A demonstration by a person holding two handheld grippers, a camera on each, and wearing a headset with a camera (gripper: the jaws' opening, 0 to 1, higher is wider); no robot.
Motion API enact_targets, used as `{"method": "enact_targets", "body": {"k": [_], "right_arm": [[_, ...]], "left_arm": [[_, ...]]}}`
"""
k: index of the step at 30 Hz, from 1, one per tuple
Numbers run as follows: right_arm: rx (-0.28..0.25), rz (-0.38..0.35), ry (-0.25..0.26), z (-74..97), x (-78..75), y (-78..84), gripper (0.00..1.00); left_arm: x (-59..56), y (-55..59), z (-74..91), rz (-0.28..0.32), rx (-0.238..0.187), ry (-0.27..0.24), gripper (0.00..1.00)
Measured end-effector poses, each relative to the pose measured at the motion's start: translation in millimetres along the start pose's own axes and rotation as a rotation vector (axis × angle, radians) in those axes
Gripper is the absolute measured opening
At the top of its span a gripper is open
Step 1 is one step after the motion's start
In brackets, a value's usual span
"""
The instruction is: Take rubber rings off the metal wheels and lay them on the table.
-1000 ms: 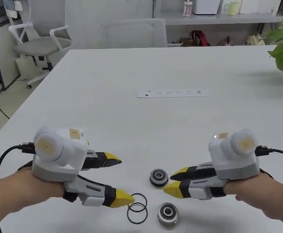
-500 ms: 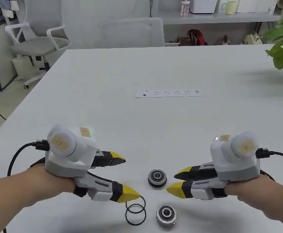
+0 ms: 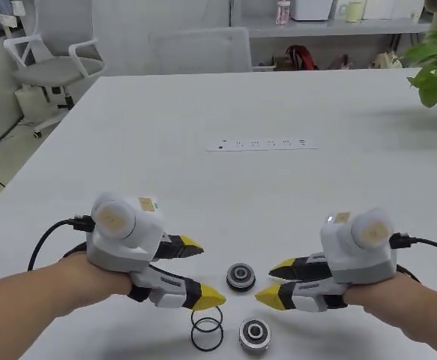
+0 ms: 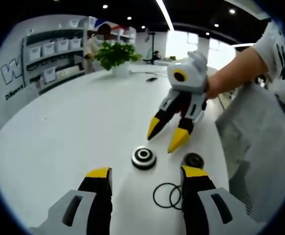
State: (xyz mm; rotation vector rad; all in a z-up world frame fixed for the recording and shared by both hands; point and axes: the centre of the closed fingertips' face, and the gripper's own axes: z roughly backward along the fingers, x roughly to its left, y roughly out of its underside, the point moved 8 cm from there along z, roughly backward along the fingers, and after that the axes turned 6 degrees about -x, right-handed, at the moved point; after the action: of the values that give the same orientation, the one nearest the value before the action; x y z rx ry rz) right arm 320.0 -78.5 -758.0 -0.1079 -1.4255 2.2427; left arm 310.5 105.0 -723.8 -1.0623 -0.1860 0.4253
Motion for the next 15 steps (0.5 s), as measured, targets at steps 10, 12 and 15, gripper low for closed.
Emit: {"method": "enact_targets", "body": {"k": [10,12,15], "right_arm": [[-0.001,0.019,0.003,-2.2,-1.6,2.5,0.31],[-0.007,0.021,0.003,-2.5,-1.4,2.1,0.31],[-0.012,0.026,0.002,-3.6,-1.1,2.7,0.31]], "left_arm": [[1.5,-0.2,-8.5,0.003,0.009,0.0,0.55],[1.1,-0.2,-10.3,0.002,0.009,0.0,0.54],[0.7,0.8,-14.1,0.002,0.014,0.003,0.52]]}}
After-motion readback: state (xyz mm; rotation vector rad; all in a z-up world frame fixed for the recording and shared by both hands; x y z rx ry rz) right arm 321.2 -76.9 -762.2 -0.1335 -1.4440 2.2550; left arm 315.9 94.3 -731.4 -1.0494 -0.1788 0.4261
